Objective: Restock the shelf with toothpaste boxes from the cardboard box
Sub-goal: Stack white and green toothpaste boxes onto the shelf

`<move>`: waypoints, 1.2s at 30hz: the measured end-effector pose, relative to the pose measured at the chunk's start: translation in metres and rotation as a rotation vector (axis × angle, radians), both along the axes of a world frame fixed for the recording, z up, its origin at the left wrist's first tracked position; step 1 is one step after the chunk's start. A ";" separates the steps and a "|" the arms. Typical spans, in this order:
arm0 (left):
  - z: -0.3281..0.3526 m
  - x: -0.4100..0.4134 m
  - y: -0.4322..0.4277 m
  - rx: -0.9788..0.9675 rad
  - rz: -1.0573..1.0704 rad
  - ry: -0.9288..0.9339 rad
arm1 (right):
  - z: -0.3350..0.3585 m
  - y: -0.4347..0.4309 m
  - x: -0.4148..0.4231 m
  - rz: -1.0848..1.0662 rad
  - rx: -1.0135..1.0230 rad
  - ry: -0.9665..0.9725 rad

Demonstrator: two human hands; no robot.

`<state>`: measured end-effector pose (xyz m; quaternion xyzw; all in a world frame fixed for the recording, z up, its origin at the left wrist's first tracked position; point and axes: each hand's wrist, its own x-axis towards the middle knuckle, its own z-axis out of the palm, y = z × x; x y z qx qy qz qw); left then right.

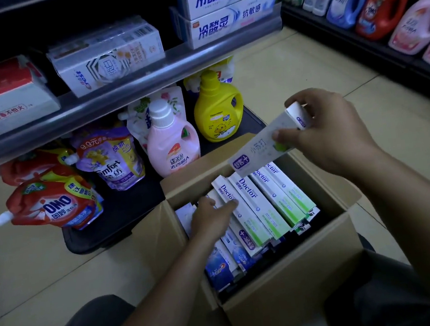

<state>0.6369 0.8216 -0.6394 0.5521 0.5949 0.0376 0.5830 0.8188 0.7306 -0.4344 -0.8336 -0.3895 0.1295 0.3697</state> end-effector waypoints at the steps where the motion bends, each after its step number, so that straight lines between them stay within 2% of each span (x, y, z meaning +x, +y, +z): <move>1: -0.002 0.005 -0.004 -0.030 -0.042 -0.002 | 0.000 0.001 0.000 -0.008 0.001 0.017; 6: -0.010 0.025 -0.023 -0.043 -0.144 0.049 | -0.004 0.004 -0.004 -0.019 0.002 0.057; 11: -0.009 0.020 -0.026 -0.017 -0.033 -0.006 | -0.003 0.005 -0.004 -0.032 0.054 0.175; 15: 0.018 -0.023 -0.018 0.156 -0.051 -0.003 | 0.002 0.009 -0.009 -0.039 0.144 0.337; 19: 0.065 -0.084 0.000 0.451 -0.007 -0.062 | 0.013 0.020 -0.025 -0.029 0.356 0.634; 21: 0.092 -0.113 0.012 0.597 -0.026 -0.088 | 0.021 0.025 -0.034 -0.004 0.420 0.721; 25: 0.134 -0.160 0.031 0.731 0.093 -0.244 | 0.031 0.036 -0.049 0.094 0.500 0.798; 32: 0.191 -0.210 0.054 0.900 0.459 -0.474 | 0.048 0.059 -0.088 0.249 0.543 0.892; 36: 0.229 -0.230 0.060 0.943 0.442 -0.489 | 0.064 0.076 -0.115 0.335 0.554 0.915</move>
